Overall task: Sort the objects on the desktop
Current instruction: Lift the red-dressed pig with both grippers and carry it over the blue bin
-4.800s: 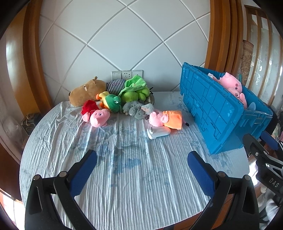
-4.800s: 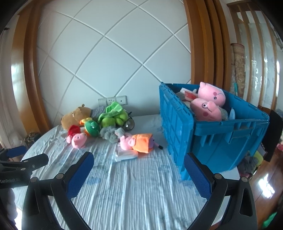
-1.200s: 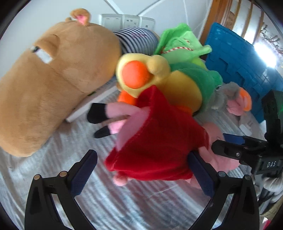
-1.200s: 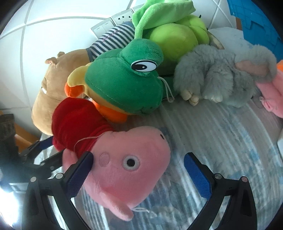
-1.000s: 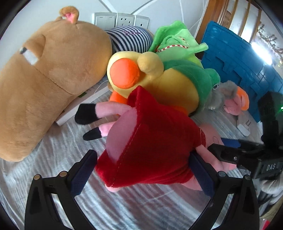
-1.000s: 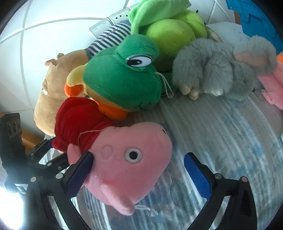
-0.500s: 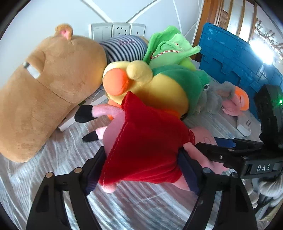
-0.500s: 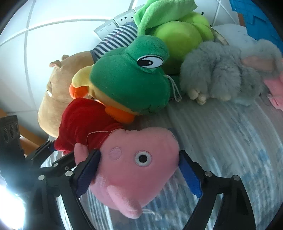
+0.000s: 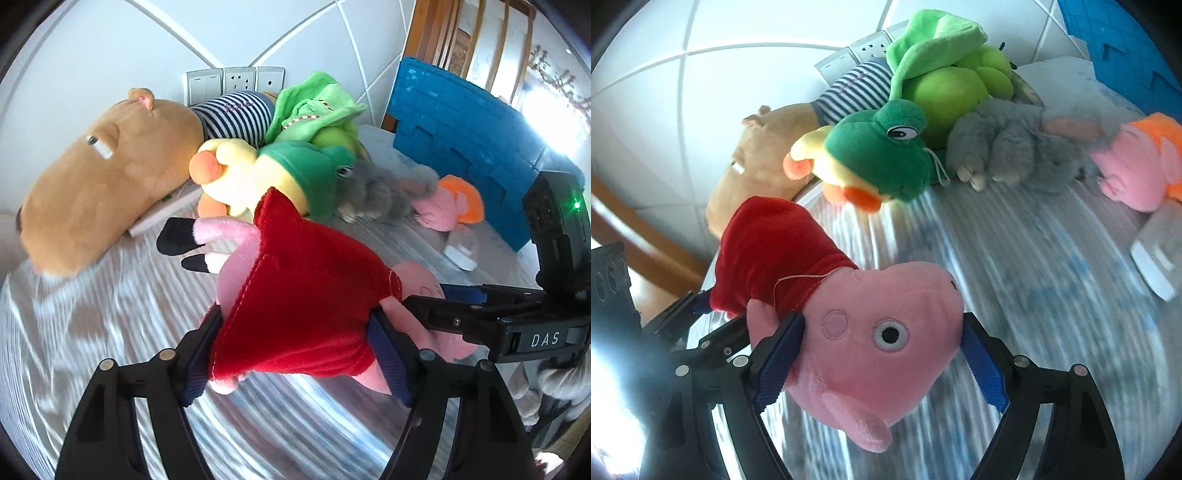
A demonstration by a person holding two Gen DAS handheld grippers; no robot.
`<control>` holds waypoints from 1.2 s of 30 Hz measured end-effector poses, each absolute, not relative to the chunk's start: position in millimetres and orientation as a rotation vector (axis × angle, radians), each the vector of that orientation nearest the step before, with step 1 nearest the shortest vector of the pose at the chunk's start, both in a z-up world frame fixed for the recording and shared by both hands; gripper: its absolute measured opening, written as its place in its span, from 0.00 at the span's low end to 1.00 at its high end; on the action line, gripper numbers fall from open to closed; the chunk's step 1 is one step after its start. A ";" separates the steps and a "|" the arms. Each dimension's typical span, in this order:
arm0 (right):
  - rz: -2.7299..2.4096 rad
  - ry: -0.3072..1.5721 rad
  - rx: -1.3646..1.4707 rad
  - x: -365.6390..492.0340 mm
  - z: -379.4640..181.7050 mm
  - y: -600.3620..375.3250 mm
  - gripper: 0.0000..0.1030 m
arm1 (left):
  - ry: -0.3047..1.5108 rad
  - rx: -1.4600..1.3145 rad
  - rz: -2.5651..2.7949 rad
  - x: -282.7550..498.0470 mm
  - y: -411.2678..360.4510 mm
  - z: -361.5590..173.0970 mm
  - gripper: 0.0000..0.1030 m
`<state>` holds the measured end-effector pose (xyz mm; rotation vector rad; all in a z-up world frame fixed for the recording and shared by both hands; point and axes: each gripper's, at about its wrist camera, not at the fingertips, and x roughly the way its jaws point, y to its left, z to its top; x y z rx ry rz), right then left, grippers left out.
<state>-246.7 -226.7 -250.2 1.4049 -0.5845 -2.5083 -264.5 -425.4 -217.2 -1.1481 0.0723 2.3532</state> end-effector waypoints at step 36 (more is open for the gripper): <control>-2.759 -0.473 1.094 -29.5 -80.7 -138.9 0.81 | 0.045 -0.905 2.368 -60.5 -317.8 -69.6 0.74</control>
